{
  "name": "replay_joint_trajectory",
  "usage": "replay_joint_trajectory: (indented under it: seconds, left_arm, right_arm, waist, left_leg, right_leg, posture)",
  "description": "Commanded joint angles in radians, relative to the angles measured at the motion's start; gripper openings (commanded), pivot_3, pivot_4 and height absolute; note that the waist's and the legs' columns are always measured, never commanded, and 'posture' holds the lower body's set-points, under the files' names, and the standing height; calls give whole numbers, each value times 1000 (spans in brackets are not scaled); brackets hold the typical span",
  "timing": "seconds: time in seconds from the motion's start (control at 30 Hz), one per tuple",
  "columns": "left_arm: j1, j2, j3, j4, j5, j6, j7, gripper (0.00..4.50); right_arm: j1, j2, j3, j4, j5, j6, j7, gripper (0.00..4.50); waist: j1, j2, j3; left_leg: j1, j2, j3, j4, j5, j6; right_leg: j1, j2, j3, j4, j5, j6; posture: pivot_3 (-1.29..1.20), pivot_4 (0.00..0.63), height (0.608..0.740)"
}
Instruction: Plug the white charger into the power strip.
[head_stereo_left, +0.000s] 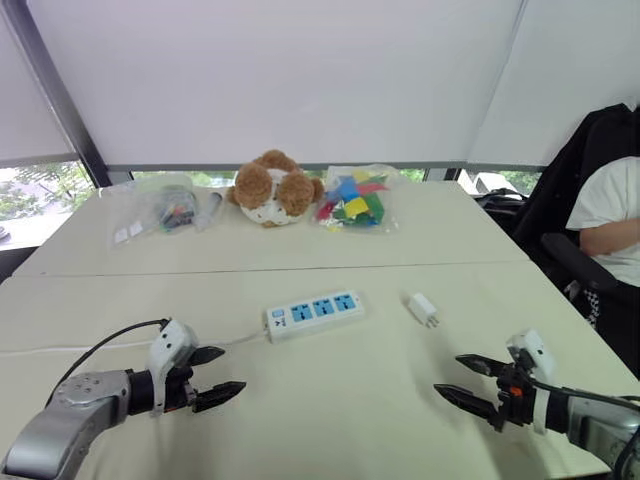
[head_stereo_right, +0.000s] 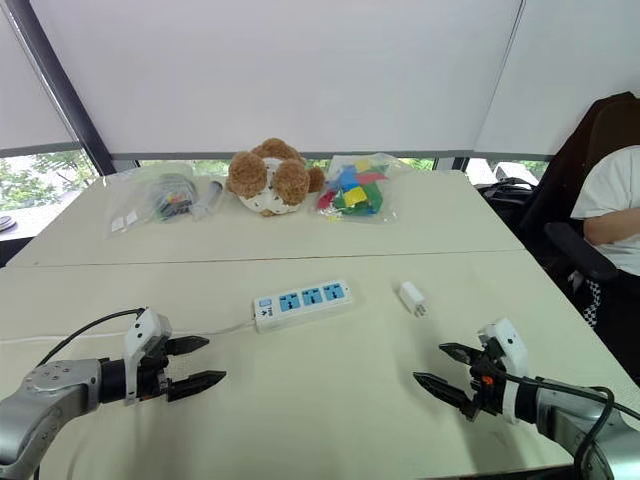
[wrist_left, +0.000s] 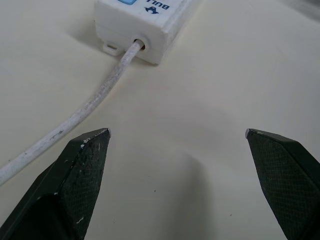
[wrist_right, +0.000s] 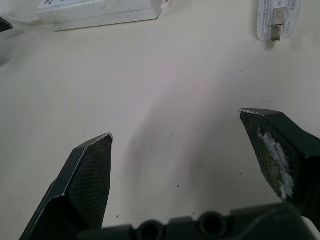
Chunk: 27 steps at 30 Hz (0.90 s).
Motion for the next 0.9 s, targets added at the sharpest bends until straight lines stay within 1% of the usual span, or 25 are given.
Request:
replay_joint_trajectory:
  seconds: [0.03,0.17,0.37,0.53,0.9]
  left_arm:
    - [-33,-10,34,11,-10,-9,24,4486]
    - [-49,-18,31,32,-2,-26,32,4486]
    - [-67,-22,28,50,-1,-24,45,4486]
    - [-76,-28,45,73,-5,-22,73,4486]
    - [-91,-51,51,84,4,-25,109,4486]
  right_arm:
    - [-18,2,-14,-31,-8,-12,-10,4426]
    - [-21,9,-5,-52,-16,-3,-28,4426]
    - [-38,8,12,-40,-74,7,-86,4426]
    - [-55,13,21,-49,-97,19,-113,4426]
    - [-82,0,12,-22,-104,16,-90,4426]
  waist:
    - [1,0,0]
    - [1,0,0]
    - [1,0,0]
    - [1,0,0]
    - [1,0,0]
  left_leg:
    - [0,0,0,0,0,0]
    - [0,0,0,0,0,0]
    - [0,0,0,0,0,0]
    - [0,0,0,0,0,0]
    - [0,0,0,0,0,0]
  right_leg:
    - [0,0,0,0,0,0]
    - [0,0,0,0,0,0]
    - [0,0,0,0,0,0]
    - [0,0,0,0,0,1]
    - [0,0,0,1,0,1]
  posture:
    - [0,150,739]
    - [0,150,739]
    - [0,150,739]
    - [0,150,739]
    - [0,150,739]
